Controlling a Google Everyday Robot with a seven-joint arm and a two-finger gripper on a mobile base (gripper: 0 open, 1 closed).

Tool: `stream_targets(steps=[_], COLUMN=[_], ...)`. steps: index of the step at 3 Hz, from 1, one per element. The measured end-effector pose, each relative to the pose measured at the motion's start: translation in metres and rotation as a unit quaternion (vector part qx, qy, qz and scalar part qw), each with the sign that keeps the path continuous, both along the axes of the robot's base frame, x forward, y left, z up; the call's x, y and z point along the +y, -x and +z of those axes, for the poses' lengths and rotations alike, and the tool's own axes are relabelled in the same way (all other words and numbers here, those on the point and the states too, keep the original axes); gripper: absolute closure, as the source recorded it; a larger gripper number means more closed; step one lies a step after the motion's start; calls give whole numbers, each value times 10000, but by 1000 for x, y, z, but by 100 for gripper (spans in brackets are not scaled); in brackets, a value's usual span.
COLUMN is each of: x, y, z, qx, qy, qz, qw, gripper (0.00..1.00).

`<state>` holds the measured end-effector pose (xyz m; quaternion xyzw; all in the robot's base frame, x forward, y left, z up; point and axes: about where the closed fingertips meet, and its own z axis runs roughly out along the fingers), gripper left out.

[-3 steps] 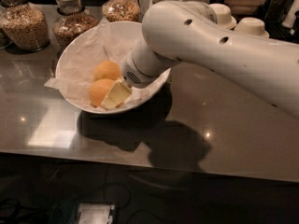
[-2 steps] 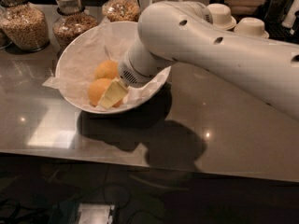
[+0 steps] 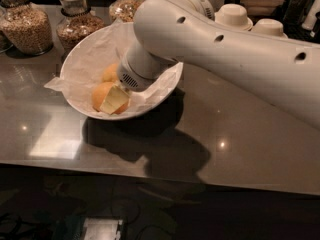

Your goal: Pick orange from white bowl

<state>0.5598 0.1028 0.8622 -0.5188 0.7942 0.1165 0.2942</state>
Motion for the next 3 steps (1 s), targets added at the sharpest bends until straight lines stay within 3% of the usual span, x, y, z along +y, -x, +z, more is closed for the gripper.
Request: stream_targets(steps=[1, 3], x=[4, 6], y=[0, -1], z=[-1, -7], qx=[96, 342], qy=[15, 53], qz=[37, 97], qw=[9999, 9994], gripper=[46, 88])
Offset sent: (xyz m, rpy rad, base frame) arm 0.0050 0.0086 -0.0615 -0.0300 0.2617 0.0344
